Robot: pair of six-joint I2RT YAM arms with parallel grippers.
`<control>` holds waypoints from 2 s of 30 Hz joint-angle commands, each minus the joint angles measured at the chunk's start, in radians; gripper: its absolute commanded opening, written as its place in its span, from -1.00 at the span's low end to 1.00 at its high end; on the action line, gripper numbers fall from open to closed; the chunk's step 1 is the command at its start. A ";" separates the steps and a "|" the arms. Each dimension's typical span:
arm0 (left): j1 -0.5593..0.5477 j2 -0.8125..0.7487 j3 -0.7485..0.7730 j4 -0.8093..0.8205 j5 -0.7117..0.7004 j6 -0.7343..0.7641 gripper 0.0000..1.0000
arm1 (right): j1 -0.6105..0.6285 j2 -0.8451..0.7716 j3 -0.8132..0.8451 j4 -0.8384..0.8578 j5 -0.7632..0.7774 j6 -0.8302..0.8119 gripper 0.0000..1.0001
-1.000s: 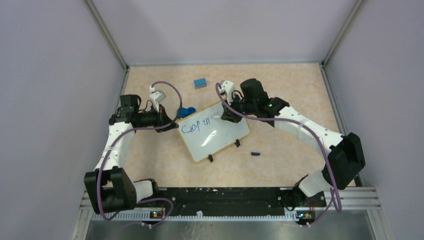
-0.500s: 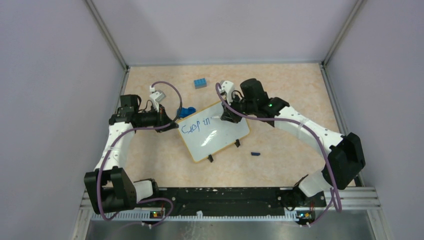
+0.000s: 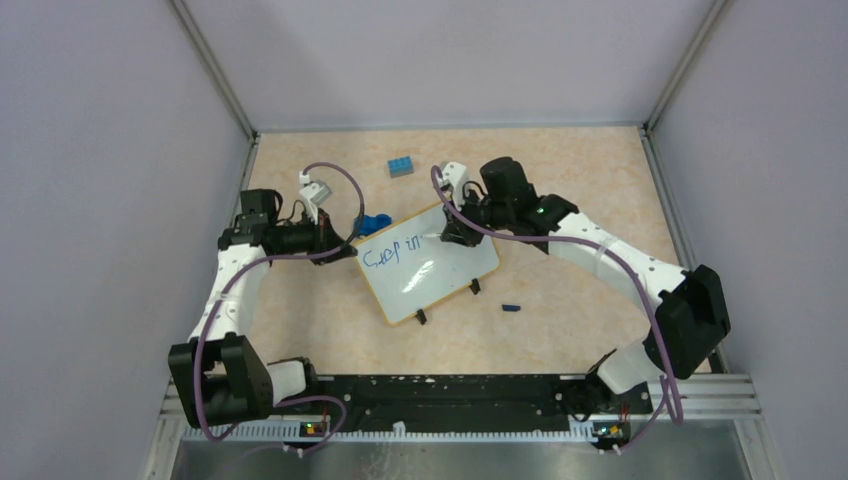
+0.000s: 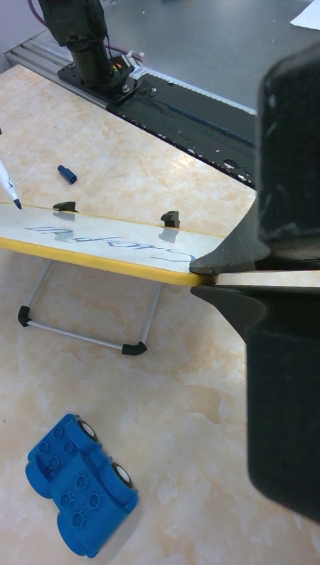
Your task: Write a sentence on the whiteboard
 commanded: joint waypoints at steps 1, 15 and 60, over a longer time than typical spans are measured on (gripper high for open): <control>-0.017 -0.012 -0.019 -0.012 -0.016 0.028 -1.00 | 0.012 0.012 0.042 0.026 -0.010 -0.013 -1.00; -0.017 -0.017 -0.021 -0.012 -0.017 0.027 -1.00 | 0.020 0.043 0.059 0.039 0.029 -0.014 -1.00; -0.017 -0.013 -0.019 -0.012 -0.015 0.028 -1.00 | -0.021 -0.018 0.089 0.009 0.006 -0.019 -1.00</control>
